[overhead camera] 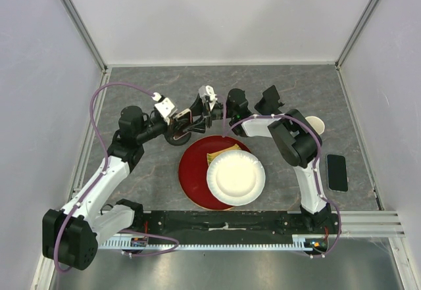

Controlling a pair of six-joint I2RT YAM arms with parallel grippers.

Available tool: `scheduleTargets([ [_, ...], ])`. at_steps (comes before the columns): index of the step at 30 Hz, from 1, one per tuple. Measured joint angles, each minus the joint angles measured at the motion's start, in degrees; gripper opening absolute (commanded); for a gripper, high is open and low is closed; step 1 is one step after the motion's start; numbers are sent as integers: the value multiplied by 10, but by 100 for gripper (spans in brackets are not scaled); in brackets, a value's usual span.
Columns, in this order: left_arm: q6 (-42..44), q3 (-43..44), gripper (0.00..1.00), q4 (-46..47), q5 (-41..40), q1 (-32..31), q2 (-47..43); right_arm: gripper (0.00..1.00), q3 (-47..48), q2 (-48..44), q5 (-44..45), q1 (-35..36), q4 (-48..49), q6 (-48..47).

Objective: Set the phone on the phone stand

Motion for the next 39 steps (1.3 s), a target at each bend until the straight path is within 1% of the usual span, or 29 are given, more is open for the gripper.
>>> scheduleTargets([
  [1,0,0,2,0,0,0,0,61,0,0,-1,0,-5,-2],
  [2,0,0,2,0,0,0,0,55,0,1,-1,0,-7,-2],
  [4,0,0,2,0,0,0,0,48,0,2,-1,0,-5,0],
  [5,0,0,2,1,-1,0,0,38,0,3,-5,-1,-4,5],
  [7,1,0,2,1,5,1,0,29,0,5,-8,-2,5,15],
  [8,4,0,2,1,10,2,0,16,0,9,-13,-5,14,23],
  [10,4,0,2,4,14,2,0,0,0,17,-27,-10,49,38],
  [13,-2,-3,2,7,10,1,1,0,0,29,-33,-11,87,87],
  [15,-17,-6,2,25,-7,1,8,0,-5,31,-11,-11,103,116],
  [17,-34,-7,2,48,-28,-2,22,0,-19,31,24,-12,119,124],
  [19,-47,-7,2,75,-43,-4,39,0,-36,26,71,-11,132,115],
  [22,-55,-7,2,108,-50,-3,59,0,-82,-7,175,-1,110,71],
  [25,-58,-7,2,124,-66,0,70,0,-107,-29,262,18,91,39],
  [29,-64,-7,2,151,-119,2,82,0,-128,-43,381,45,80,7],
  [30,-67,-7,2,159,-133,2,85,4,-127,-43,408,52,75,-1],
  [31,-71,-7,2,162,-143,2,87,30,-127,-43,428,59,71,-10],
  [33,-75,-8,2,163,-156,1,86,46,-124,-45,443,64,61,-20],
  [34,-77,-8,2,163,-162,1,86,57,-122,-45,446,64,58,-23],
  [37,-80,-8,2,163,-175,-2,86,66,-127,-48,428,63,62,-26],
  [39,-85,-9,2,163,-184,-4,85,68,-149,-64,407,56,71,-25],
])
